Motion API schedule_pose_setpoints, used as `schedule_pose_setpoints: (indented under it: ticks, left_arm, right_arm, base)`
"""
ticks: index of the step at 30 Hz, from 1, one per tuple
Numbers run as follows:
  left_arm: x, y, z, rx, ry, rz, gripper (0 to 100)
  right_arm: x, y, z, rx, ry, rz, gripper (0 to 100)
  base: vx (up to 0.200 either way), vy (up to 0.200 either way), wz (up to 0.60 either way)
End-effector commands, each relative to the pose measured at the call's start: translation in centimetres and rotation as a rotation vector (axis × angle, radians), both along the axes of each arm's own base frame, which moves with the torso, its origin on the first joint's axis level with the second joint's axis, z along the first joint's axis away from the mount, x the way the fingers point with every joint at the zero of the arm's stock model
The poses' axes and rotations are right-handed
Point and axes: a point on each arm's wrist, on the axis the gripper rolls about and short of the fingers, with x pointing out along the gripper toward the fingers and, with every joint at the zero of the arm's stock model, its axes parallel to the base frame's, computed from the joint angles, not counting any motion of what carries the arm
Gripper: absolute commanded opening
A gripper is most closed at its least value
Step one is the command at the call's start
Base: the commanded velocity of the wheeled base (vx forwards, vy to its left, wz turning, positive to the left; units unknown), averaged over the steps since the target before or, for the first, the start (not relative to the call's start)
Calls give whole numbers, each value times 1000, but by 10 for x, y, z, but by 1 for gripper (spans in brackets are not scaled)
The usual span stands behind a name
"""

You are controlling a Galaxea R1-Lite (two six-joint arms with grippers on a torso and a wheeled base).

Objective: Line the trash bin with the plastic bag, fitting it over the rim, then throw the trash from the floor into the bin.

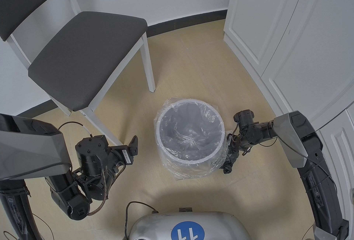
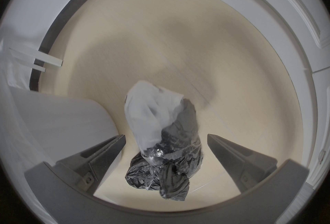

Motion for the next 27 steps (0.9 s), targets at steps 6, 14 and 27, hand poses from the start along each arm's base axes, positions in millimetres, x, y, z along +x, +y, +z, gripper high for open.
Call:
schedule_pose_setpoints:
  ticks: [6, 14, 27]
  left_arm:
    - [2, 1, -5, 8, 13, 7, 100]
    - [1, 2, -5, 9, 14, 11, 100]
    - [-1, 3, -2, 8, 10, 13, 100]
  right_arm:
    - [-11, 13, -22, -26, 78, 28, 100]
    - [-12, 14, -23, -31, 79, 26, 100]
    - [-11, 13, -23, -25, 78, 11, 100]
  base:
    - [0, 0, 0]
    - [0, 0, 0]
    - [0, 0, 0]
